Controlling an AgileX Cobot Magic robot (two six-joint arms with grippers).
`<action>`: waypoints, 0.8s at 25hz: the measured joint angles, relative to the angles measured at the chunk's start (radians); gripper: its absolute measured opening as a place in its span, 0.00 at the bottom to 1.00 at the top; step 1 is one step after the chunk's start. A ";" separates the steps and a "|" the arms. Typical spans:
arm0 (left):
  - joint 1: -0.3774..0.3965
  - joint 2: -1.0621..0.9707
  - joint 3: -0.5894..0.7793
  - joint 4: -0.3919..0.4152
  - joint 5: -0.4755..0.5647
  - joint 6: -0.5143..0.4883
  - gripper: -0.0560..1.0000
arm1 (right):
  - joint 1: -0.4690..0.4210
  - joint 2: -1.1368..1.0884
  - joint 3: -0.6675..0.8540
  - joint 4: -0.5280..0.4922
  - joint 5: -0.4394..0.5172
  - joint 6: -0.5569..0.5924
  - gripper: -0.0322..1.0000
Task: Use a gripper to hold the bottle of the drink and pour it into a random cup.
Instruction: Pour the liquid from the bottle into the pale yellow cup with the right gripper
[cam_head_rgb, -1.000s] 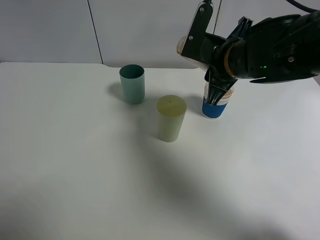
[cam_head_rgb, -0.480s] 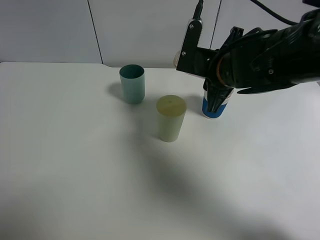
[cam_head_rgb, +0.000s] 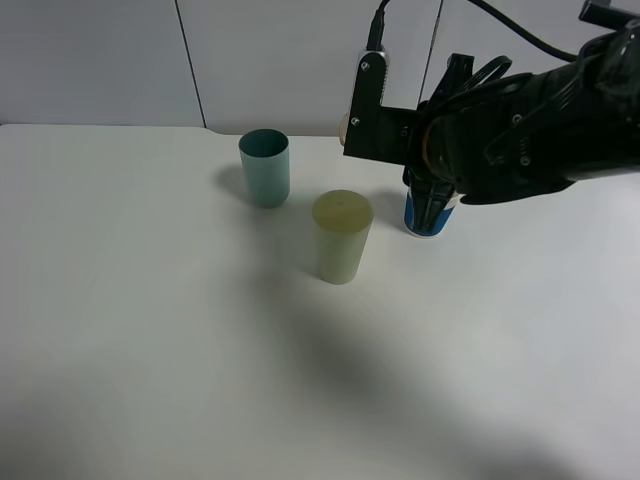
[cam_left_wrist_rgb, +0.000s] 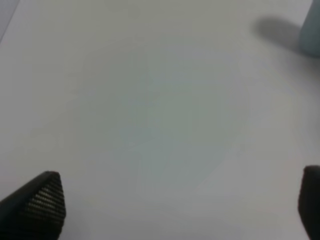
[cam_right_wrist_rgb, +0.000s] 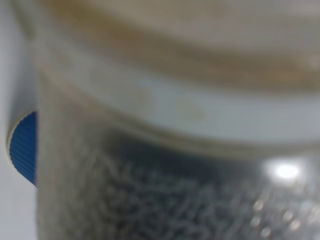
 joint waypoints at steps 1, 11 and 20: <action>0.000 0.000 0.000 0.000 0.000 0.000 0.93 | 0.003 0.000 0.000 -0.003 0.010 0.000 0.40; 0.000 0.000 0.000 0.000 0.000 0.000 0.93 | 0.029 0.000 0.000 -0.023 0.079 -0.046 0.40; 0.000 0.000 0.000 0.000 0.000 0.000 0.93 | 0.036 0.000 0.000 -0.033 0.113 -0.059 0.40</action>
